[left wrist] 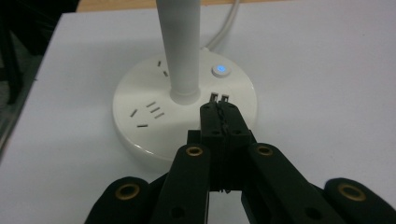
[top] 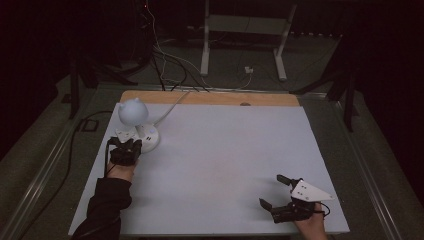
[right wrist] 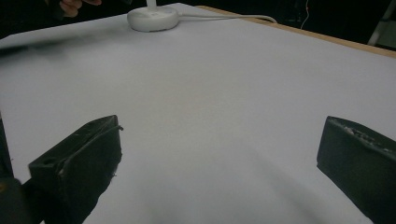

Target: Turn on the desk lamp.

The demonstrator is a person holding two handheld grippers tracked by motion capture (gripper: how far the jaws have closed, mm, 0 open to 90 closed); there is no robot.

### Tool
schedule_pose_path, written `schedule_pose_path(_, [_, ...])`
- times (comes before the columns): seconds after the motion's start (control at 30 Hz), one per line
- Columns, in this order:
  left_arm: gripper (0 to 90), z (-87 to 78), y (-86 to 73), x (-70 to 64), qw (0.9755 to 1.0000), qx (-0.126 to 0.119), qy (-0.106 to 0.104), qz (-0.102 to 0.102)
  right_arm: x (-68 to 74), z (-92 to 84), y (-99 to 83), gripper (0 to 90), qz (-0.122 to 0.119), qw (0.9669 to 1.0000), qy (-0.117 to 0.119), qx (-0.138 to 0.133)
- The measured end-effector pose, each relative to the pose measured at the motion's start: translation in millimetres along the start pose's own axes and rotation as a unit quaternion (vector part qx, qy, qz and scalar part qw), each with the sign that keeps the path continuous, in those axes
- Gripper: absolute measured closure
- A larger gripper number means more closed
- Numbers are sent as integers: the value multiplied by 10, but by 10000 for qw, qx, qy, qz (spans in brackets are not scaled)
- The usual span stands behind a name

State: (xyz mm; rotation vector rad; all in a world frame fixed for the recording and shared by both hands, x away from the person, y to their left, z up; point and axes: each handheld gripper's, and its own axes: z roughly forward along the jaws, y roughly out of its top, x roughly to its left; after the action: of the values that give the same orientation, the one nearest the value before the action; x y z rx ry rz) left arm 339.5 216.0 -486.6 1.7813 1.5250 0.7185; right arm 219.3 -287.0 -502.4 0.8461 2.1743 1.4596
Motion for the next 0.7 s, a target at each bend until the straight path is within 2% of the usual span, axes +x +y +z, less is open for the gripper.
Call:
schedule_pose_path(0.47, [900, 95, -17, -6, 9996, 210, 82, 184, 4, 2, 0, 0, -20, 10000, 8, 0])
schedule_pose_path(0.7, [900, 137, -12, -10, 9994, 209, 58, 275, 2, 0, 0, 0, -14, 10000, 11, -1])
